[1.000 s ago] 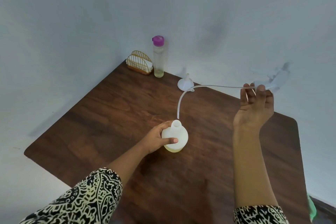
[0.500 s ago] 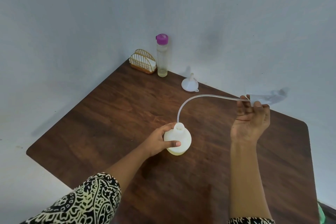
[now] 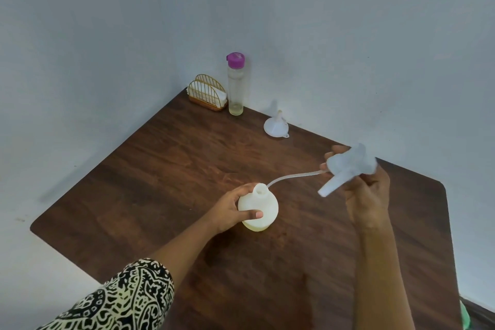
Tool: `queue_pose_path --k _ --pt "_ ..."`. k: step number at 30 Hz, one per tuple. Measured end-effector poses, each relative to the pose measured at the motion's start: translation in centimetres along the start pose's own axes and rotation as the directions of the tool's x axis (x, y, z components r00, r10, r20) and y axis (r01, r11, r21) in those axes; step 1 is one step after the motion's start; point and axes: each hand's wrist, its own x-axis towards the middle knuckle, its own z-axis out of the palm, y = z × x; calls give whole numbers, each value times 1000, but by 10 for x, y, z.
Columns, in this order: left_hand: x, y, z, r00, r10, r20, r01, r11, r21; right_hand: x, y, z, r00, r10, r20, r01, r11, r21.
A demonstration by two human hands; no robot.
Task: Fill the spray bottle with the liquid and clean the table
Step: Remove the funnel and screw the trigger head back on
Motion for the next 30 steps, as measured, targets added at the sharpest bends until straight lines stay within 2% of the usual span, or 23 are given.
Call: queue_pose_path --k 1,4,11,23,30 --pt "0 1 0 1000 -1 -1 1 1000 2 -1 -4 2 995 -31 91 37 997 -68" --pt "-1 2 0 1000 0 5 0 1000 8 1 -9 16 965 64 255 -9 978 -209" --pt "-2 3 0 1000 -15 16 16 1000 -20 5 18 36 912 194 362 -39 919 -393" --pt "-3 5 -1 999 -14 42 16 999 -31 1 45 48 896 308 321 -91 832 -547" --pt "-7 9 -1 1000 0 23 3 993 -120 -16 65 47 903 326 280 -156 855 -494"
